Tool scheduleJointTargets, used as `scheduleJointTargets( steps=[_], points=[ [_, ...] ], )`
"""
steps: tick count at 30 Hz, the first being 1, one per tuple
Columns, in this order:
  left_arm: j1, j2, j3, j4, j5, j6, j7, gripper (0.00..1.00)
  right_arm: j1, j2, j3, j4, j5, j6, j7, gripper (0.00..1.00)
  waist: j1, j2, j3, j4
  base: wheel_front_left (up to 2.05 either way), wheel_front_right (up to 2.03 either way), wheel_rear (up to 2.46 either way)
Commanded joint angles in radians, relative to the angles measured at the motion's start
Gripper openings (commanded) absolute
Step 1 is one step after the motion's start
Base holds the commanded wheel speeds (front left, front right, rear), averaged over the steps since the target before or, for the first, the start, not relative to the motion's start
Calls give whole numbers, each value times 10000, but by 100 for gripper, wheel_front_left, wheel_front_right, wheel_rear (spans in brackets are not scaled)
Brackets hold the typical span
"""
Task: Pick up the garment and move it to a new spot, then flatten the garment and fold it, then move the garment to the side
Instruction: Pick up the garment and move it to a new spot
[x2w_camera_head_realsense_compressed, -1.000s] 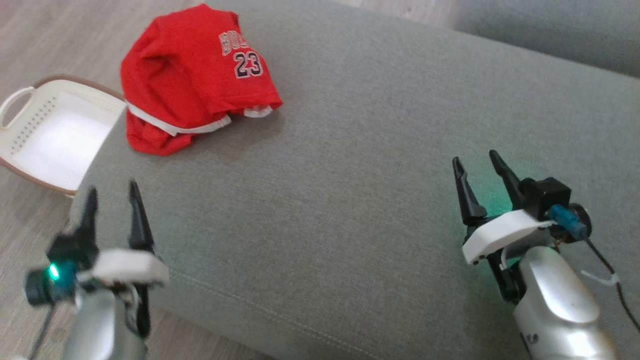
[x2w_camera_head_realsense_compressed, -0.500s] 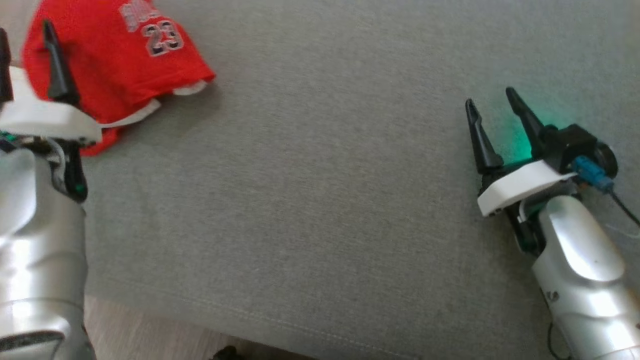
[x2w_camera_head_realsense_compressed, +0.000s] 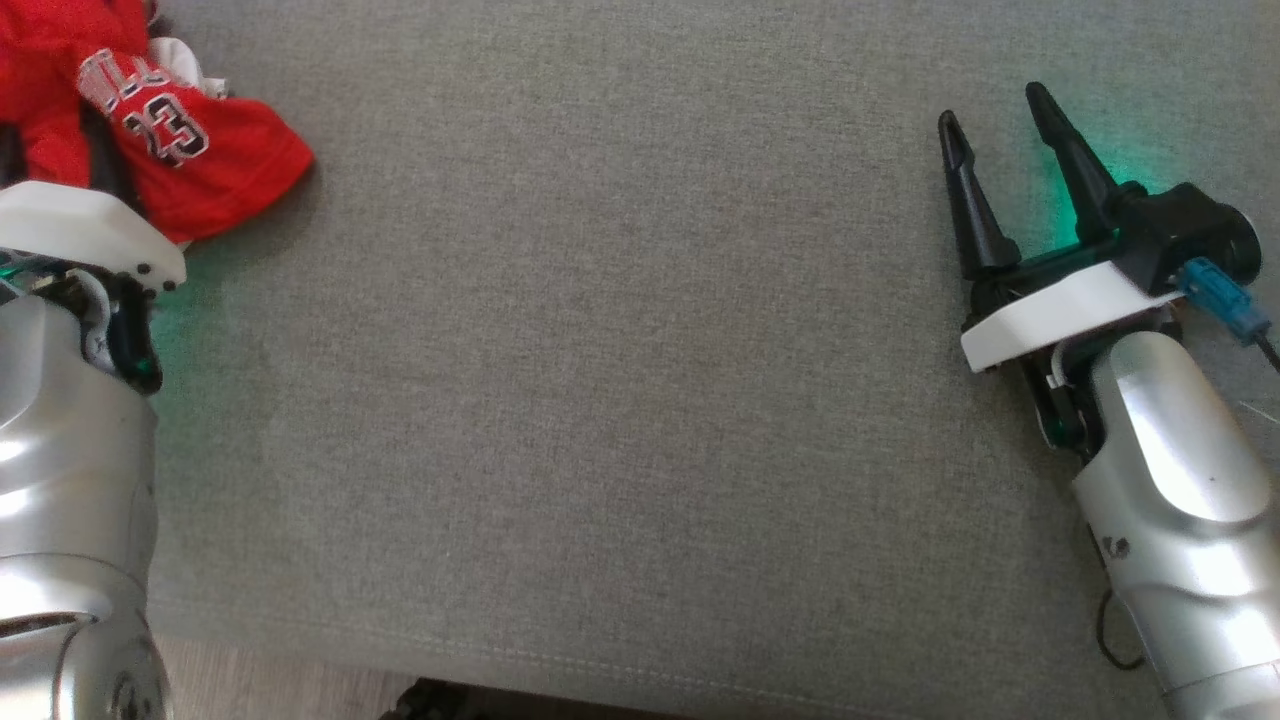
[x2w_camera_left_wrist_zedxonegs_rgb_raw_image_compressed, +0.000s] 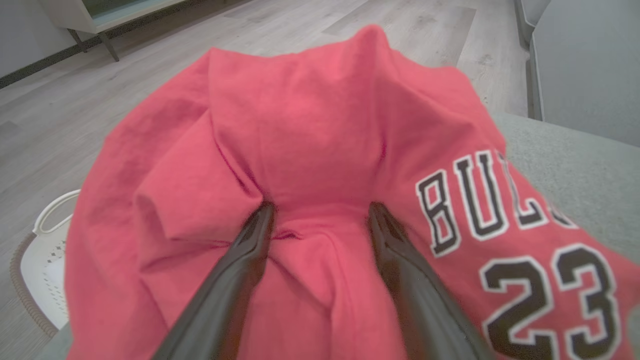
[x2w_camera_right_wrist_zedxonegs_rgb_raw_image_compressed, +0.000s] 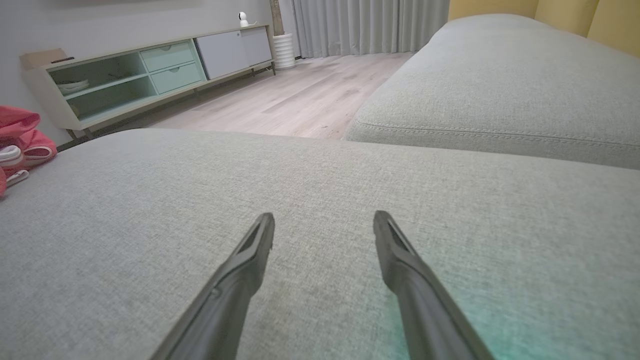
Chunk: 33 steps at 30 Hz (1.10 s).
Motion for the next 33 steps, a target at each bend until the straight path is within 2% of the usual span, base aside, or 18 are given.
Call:
scheduleJointTargets(
  steps=[1, 2, 3, 9, 13, 15, 23, 27, 33],
  points=[
    [-231, 650, 268, -8, -99, 115, -152, 55, 278, -169, 67, 213, 68, 35, -5, 100, 0, 0, 37, -14, 0, 0, 0],
    [-231, 650, 268, -8, -99, 115, -152, 55, 278, -169, 67, 213, 68, 35, -5, 100, 0, 0, 37, -14, 0, 0, 0],
    [-260, 619, 301, 86, -160, 115, -201, 0, 282, -167, 55, 220, 71, 35, -5, 100, 0, 0, 28, -8, 0, 0, 0],
    [-549, 868, 3, 146, 69, 65, -914, 0, 384, 19, -31, 273, 117, 35, -5, 100, 0, 0, -378, -32, 0, 0, 0],
    [-1116, 941, -479, -471, 435, -97, -1397, 0, 563, 187, -180, 320, 198, 35, -5, 100, 0, 0, -887, -112, 0, 0, 0],
    [-1562, 793, -916, -1115, 622, -272, -1537, 0, 750, 391, -328, 326, 264, 35, -5, 100, 0, 0, -1349, -298, 0, 0, 0],
    [-1975, -333, -2270, -2833, 513, -435, -1611, 0, 1156, 1052, -611, 74, 338, 35, -5, 100, 0, 0, -2278, -1551, 0, 0, 0],
    [-1648, -1103, -3247, -3745, -75, -441, -1614, 0, 1311, 1317, -452, -120, 439, 35, -5, 100, 0, 0, -2556, -2406, 0, 0, 0],
    [-928, -1753, -4826, -4876, -1076, -443, -1514, 0, 1401, 1518, -35, -265, 623, 35, -5, 100, 0, 0, -2637, -3742, 0, 0, 0]
  ],
)
